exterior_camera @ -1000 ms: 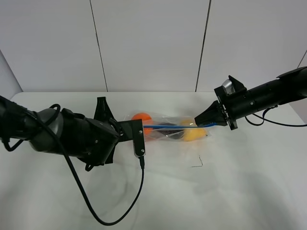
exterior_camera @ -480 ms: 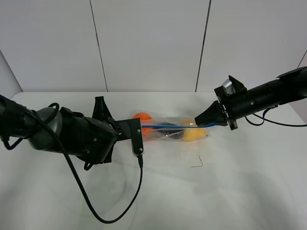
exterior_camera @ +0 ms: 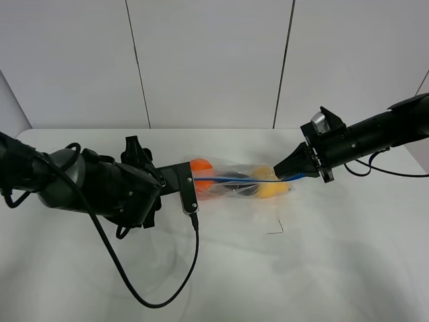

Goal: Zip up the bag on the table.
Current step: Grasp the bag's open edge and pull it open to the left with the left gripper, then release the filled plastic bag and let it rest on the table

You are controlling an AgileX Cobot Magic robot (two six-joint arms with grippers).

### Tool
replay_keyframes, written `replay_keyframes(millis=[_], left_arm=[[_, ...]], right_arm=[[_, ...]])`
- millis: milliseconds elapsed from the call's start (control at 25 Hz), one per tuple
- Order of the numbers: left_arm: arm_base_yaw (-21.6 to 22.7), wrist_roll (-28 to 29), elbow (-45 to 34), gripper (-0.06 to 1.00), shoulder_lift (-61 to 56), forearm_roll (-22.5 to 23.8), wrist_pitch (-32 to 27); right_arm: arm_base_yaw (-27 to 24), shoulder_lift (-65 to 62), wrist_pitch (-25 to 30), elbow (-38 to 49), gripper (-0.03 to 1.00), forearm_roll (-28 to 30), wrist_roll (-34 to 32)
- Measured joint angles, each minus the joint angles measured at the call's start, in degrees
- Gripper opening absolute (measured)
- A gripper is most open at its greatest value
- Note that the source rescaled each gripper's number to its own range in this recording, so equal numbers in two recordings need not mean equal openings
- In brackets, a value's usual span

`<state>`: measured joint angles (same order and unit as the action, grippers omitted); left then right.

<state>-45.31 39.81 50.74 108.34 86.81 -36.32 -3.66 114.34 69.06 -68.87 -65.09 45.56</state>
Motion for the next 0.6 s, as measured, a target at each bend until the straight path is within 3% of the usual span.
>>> replay_keyframes(millis=[600], left_arm=[[0.0,0.2,0.0,0.72,0.0,0.1,-2.0]], right_arm=[[0.0,0.0,0.0,0.0,0.0,0.0,0.0]])
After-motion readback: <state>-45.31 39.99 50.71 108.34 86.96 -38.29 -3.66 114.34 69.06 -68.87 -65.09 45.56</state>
